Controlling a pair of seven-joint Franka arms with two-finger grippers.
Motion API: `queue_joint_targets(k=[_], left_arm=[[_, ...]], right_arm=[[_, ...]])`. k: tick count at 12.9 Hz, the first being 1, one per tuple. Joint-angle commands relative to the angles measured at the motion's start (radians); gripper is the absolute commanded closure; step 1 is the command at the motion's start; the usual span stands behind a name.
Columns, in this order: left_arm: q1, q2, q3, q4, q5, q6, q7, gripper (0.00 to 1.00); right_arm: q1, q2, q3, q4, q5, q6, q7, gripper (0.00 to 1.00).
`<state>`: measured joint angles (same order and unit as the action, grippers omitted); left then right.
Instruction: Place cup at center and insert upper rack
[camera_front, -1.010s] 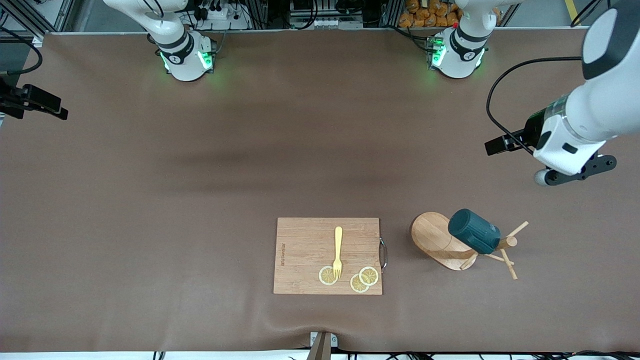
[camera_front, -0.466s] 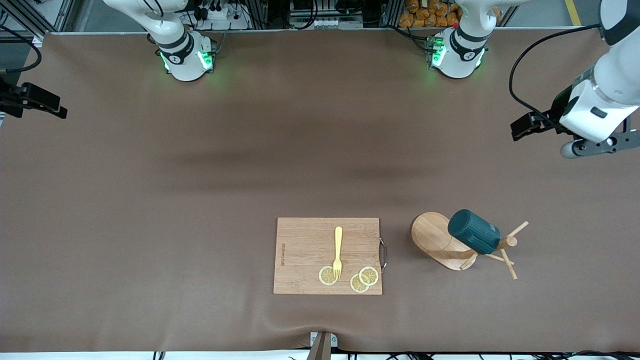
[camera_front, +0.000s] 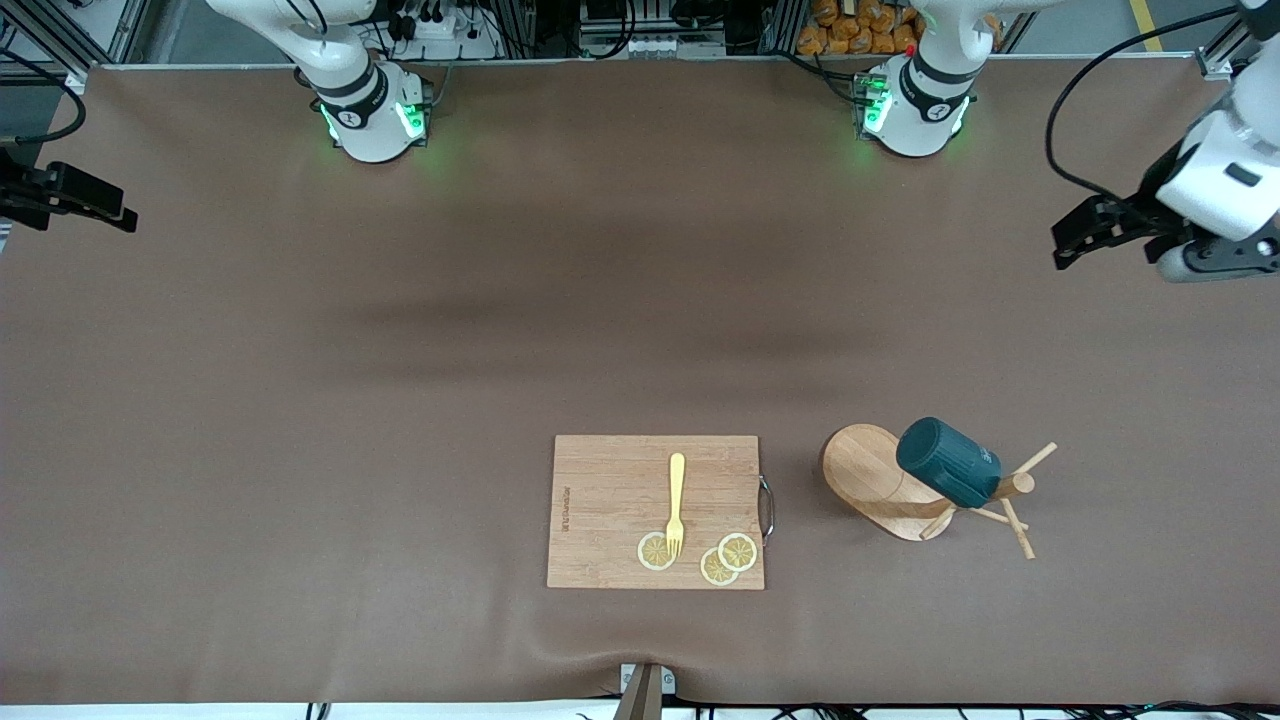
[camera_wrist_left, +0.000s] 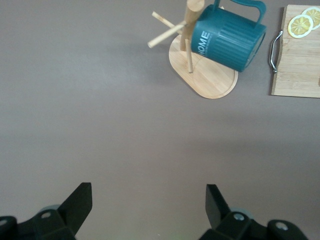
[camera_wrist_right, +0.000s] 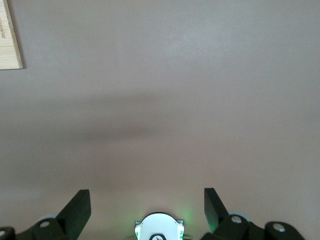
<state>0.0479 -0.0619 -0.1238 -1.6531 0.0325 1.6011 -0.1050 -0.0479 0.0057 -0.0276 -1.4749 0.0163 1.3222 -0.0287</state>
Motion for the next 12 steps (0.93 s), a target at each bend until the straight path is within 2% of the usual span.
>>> queue_joint_targets(k=[1,10,12], left_arm=[[-0.019,-0.016,0.032,-0.016,0.000,0.022,0.056,0.00],[0.009,0.054,0.030,0.124,-0.042,-0.070,0.048,0.00],[0.009,0.054,0.030,0.124,-0.042,-0.073,0.048,0.00]], right_arm=[[-0.009,-0.018,0.008,-0.013,-0.003,-0.006,0.013,0.00],[-0.004,-0.015,0.008,-0.011,-0.003,-0.006,0.015,0.00],[-0.003,-0.016,0.009,-0.011,-0.003,-0.006,0.015,0.00]])
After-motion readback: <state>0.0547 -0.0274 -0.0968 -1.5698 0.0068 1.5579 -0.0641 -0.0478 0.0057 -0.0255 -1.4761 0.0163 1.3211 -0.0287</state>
